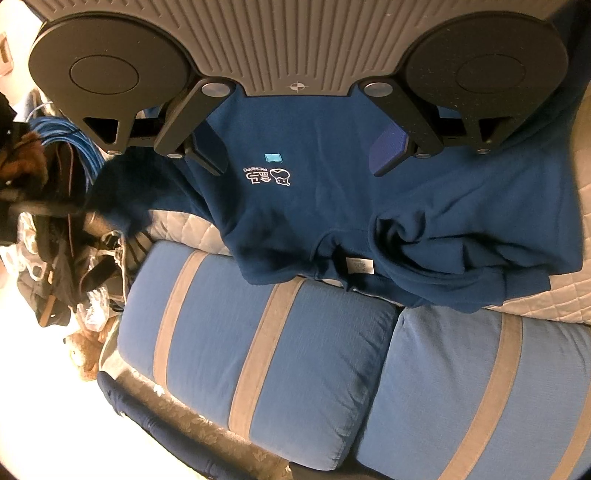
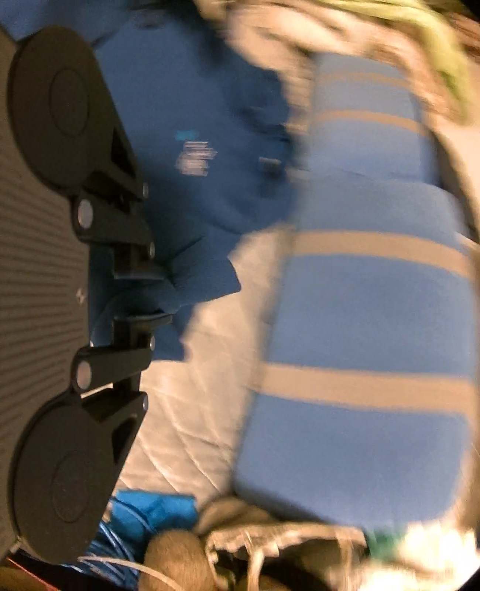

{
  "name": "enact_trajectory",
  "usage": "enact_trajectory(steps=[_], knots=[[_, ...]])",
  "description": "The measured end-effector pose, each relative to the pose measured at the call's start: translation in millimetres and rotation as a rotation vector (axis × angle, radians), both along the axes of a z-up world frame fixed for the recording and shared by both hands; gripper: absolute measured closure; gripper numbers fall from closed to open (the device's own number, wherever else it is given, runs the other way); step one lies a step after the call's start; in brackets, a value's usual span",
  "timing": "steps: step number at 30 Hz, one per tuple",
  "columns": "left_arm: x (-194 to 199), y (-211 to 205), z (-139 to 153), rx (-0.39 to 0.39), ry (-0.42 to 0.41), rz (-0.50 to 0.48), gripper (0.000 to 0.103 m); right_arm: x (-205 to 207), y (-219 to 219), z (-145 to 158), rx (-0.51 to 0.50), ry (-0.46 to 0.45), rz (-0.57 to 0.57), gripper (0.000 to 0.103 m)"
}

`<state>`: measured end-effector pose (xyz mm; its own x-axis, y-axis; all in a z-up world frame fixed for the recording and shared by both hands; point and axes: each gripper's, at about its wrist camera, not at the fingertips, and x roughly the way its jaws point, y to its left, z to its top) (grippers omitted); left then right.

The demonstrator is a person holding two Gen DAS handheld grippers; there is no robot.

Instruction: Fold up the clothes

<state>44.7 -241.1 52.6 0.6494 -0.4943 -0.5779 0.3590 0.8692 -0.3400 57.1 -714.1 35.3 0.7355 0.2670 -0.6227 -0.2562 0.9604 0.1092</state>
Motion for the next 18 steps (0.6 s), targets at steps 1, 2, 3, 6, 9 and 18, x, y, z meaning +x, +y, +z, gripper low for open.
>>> enact_trajectory(steps=[1,2,3,6,9,18], knots=[[0,0,0,0.001,0.000,0.000,0.018,-4,-5,9,0.041,-0.049,-0.052,0.086],[0,0,0,0.002,0.000,0.000,0.018,-10,-13,19,0.094,-0.099,-0.119,0.086],[0,-1,0,0.003,-0.001,0.000,0.018,-14,-20,28,0.145,-0.140,-0.177,0.086],[0,-1,0,0.007,-0.002,0.002,0.018,-25,-37,49,0.235,-0.238,-0.334,0.086],[0,-2,0,0.008,-0.002,0.004,0.018,-35,-47,67,0.265,-0.315,-0.469,0.086],[-2,2,1,-0.011,-0.007,0.005,0.018,-112,-96,92,0.287,-0.513,-1.059,0.088]])
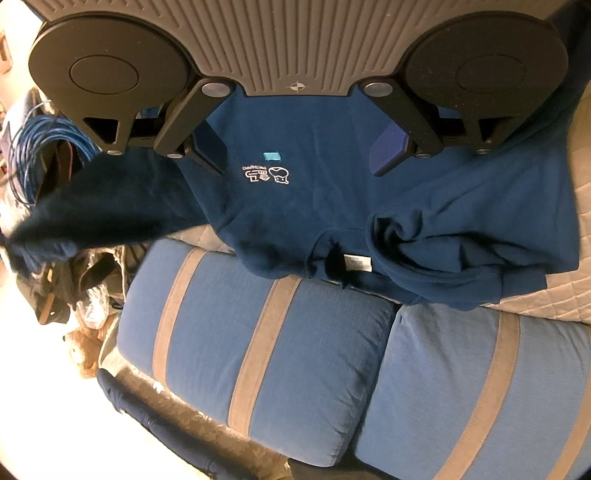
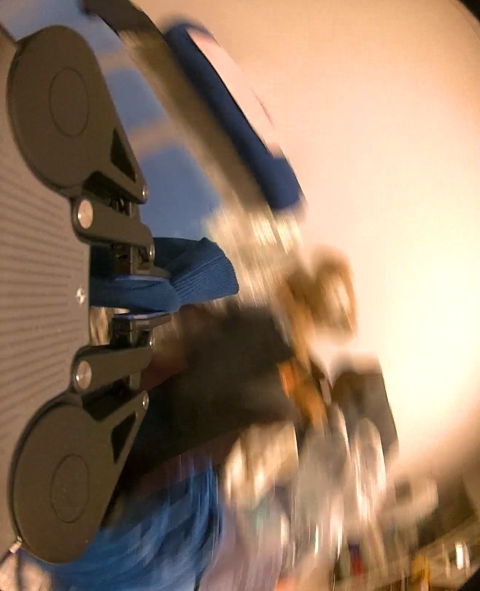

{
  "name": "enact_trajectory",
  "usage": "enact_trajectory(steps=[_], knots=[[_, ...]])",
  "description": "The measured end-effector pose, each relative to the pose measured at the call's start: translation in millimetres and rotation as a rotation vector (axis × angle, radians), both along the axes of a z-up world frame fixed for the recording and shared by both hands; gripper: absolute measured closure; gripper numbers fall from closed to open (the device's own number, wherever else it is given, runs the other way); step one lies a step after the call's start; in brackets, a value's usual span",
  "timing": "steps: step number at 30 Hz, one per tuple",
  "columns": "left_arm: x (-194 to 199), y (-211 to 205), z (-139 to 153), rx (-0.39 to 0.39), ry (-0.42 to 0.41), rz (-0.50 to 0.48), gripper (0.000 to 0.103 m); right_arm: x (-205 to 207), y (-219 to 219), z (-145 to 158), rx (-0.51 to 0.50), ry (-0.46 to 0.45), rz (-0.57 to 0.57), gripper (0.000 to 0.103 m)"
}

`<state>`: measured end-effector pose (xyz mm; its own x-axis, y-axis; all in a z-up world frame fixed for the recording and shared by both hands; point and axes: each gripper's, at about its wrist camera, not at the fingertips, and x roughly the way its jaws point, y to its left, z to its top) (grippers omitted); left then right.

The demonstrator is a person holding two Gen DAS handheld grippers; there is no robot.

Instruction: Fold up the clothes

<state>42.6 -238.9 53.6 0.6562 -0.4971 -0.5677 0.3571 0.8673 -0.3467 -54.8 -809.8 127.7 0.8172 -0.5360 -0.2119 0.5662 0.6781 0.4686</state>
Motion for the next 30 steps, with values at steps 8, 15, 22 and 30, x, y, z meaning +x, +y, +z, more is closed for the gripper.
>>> enact_trajectory(steps=[8,15,22,30], knots=[[-1,3,2,-0.017,-0.004,-0.001,0.018,-57,-50,-112,0.154,0.240,-0.305,0.088],[1,5,0,-0.015,0.011,0.019,0.018,-85,-51,-150,0.227,0.223,-0.273,0.085],[0,6,-1,-0.010,0.014,0.023,0.018,-92,-53,-158,0.186,0.276,-0.171,0.051],[0,4,-3,0.007,0.016,0.023,0.018,-86,-70,-161,0.147,0.357,-0.108,0.080]])
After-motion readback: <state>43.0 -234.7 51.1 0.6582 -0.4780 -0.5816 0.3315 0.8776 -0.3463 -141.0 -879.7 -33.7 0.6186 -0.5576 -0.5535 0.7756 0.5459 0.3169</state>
